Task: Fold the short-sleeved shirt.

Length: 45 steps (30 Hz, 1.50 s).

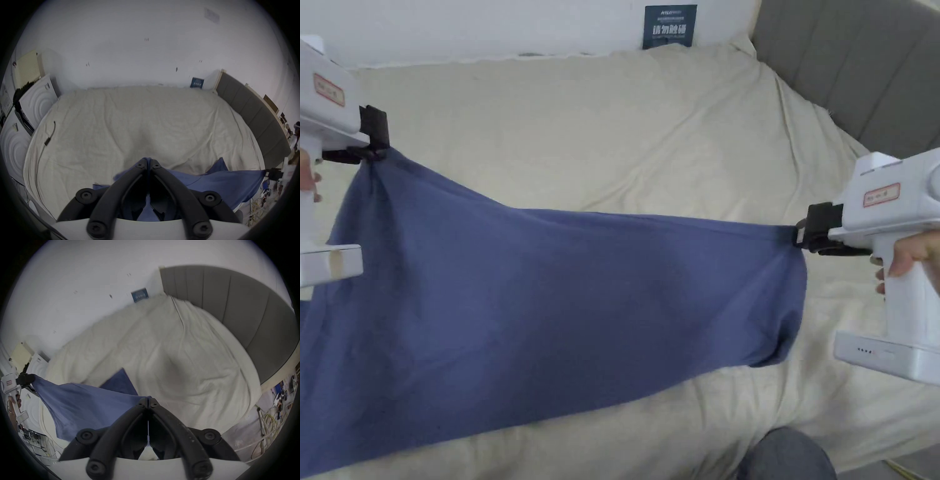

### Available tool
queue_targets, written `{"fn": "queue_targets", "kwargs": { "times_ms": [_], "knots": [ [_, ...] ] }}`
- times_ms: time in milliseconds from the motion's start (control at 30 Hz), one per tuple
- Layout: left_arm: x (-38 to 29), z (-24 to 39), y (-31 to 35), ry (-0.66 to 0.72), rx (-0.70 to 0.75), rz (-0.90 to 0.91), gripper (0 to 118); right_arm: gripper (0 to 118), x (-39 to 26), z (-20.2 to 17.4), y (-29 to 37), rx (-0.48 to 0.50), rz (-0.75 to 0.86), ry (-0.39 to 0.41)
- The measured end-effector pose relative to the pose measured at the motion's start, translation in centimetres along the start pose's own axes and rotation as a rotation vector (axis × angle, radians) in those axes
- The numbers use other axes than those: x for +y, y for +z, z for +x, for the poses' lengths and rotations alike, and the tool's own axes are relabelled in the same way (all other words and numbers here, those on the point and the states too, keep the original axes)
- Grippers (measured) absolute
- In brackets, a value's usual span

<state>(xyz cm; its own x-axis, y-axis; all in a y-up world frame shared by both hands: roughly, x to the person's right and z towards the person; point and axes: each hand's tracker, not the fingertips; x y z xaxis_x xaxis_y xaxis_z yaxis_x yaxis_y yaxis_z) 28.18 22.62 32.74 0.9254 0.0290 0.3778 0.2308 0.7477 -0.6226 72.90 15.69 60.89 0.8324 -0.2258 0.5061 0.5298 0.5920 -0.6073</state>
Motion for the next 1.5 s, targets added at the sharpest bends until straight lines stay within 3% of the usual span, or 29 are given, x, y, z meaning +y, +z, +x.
{"fn": "queue_targets", "kwargs": {
  "times_ms": [267, 467, 867, 1100, 1233, 1333, 1500],
  "knots": [
    [5.6, -5.3, 10.9, 0.092, -0.009, 0.294, 2, 2, 6.3, -4.2, 11.7, 0.060, 0.250, 0.091],
    [10.5, -8.7, 17.0, 0.135, 0.079, 0.458, 2, 2, 12.3, -10.1, 16.4, 0.060, 0.399, 0.175],
    [22.4, -10.7, 14.6, 0.184, 0.296, 0.543, 2, 2, 28.3, -22.9, 17.3, -0.086, 0.613, 0.349],
    [30.1, -9.4, 11.8, 0.132, 0.420, 0.612, 2, 2, 35.2, -27.5, 15.8, -0.166, 0.704, 0.315],
    [33.9, -8.7, 11.3, 0.149, 0.411, 0.697, 2, 2, 38.6, -29.3, 14.8, -0.210, 0.773, 0.273],
    [35.5, -8.2, 10.5, 0.072, 0.418, 0.756, 2, 2, 40.2, -30.0, 13.6, -0.255, 0.803, 0.253],
    [35.5, -8.2, 8.2, 0.160, 0.387, 0.824, 2, 2, 40.6, -29.9, 11.3, -0.266, 0.823, 0.236]
  ]
}}
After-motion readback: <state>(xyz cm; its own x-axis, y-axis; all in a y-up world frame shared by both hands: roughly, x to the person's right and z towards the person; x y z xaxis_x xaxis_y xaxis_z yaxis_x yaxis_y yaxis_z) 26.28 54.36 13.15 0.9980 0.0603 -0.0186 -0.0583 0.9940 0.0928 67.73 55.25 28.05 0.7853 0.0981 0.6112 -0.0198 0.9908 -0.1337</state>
